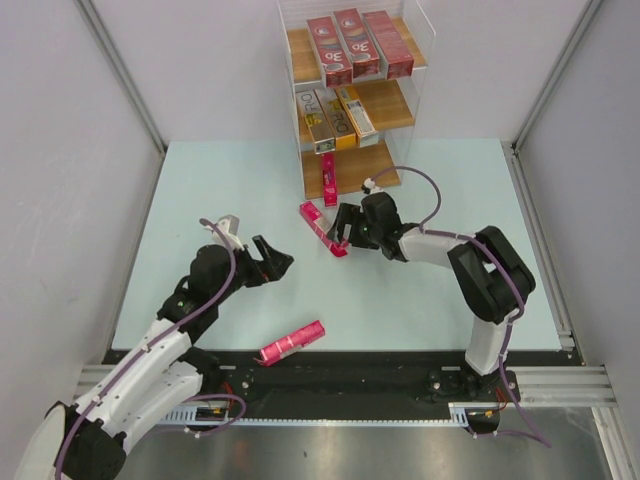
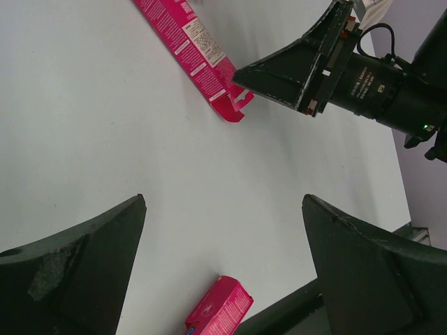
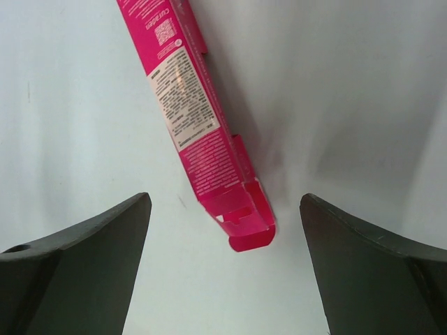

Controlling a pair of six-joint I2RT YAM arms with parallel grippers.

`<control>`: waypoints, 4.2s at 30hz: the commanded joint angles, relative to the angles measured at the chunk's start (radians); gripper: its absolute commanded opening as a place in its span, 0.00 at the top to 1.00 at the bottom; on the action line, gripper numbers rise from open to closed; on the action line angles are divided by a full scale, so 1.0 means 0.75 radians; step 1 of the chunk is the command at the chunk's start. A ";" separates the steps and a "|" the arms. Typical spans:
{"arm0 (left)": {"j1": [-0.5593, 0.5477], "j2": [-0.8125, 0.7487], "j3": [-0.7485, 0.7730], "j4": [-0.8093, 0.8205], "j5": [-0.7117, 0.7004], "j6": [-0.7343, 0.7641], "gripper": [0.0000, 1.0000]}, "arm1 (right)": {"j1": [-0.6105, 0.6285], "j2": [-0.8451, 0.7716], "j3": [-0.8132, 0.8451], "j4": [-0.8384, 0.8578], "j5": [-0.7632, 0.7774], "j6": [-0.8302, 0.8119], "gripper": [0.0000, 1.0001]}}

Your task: Place and organize the toothpastes onto the shelf

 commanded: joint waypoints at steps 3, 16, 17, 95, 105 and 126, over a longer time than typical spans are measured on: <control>-0.005 -0.029 0.002 0.007 0.029 -0.022 0.00 | -0.003 0.051 0.001 0.148 0.068 -0.074 0.07; -0.005 -0.001 -0.002 0.032 0.051 -0.031 0.00 | 0.138 0.161 0.044 0.226 0.133 -0.192 0.21; -0.005 0.007 -0.006 0.040 0.059 -0.035 0.00 | 0.158 0.169 0.052 0.224 0.178 -0.200 0.26; 0.046 0.558 0.025 1.181 0.587 -0.487 0.72 | 0.310 -1.041 -0.316 -0.263 -0.064 -0.008 0.12; 0.105 0.549 -0.022 1.404 0.655 -0.638 0.72 | -0.124 -1.050 -0.745 0.602 -0.765 0.697 0.00; 0.116 0.703 0.000 1.678 0.728 -0.802 0.71 | 0.113 -0.923 -0.962 1.152 -0.606 0.892 0.02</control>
